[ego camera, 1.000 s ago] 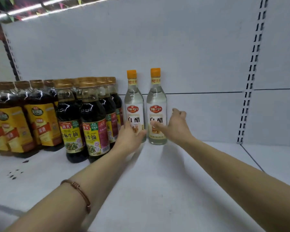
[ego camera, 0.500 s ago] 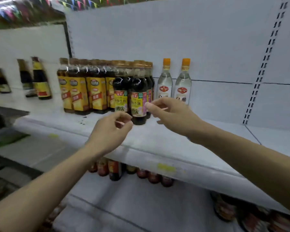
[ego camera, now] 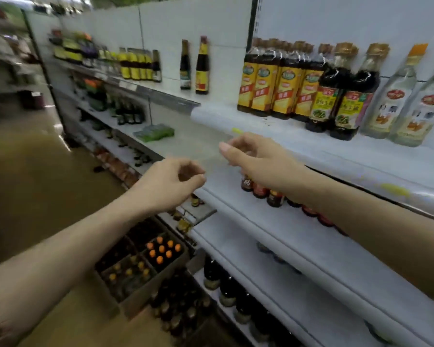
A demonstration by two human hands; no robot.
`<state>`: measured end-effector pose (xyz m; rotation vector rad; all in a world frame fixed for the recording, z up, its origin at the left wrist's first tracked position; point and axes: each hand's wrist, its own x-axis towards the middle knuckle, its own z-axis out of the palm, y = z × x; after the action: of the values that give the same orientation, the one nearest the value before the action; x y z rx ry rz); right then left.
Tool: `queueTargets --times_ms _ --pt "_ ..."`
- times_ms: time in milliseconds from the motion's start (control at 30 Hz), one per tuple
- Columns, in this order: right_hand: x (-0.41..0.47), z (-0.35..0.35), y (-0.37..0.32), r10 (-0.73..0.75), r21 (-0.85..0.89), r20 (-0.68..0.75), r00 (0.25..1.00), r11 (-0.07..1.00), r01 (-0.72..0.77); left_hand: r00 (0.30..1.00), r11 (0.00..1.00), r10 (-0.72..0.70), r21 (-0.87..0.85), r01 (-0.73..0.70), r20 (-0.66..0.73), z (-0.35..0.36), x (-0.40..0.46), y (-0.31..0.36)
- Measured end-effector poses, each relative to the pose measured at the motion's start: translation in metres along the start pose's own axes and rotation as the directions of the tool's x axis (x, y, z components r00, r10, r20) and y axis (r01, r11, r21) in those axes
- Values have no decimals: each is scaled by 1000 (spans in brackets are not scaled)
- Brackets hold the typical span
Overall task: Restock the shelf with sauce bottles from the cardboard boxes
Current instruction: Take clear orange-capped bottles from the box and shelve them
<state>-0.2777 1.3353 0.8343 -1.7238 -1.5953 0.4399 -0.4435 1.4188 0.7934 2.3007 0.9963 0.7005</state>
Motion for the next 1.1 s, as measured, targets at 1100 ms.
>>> queueTargets --times_ms 1100 --pt "318 422 123 125 -44 704 699 990 -133 730 744 -662 28 668 168 -16 58 -492"
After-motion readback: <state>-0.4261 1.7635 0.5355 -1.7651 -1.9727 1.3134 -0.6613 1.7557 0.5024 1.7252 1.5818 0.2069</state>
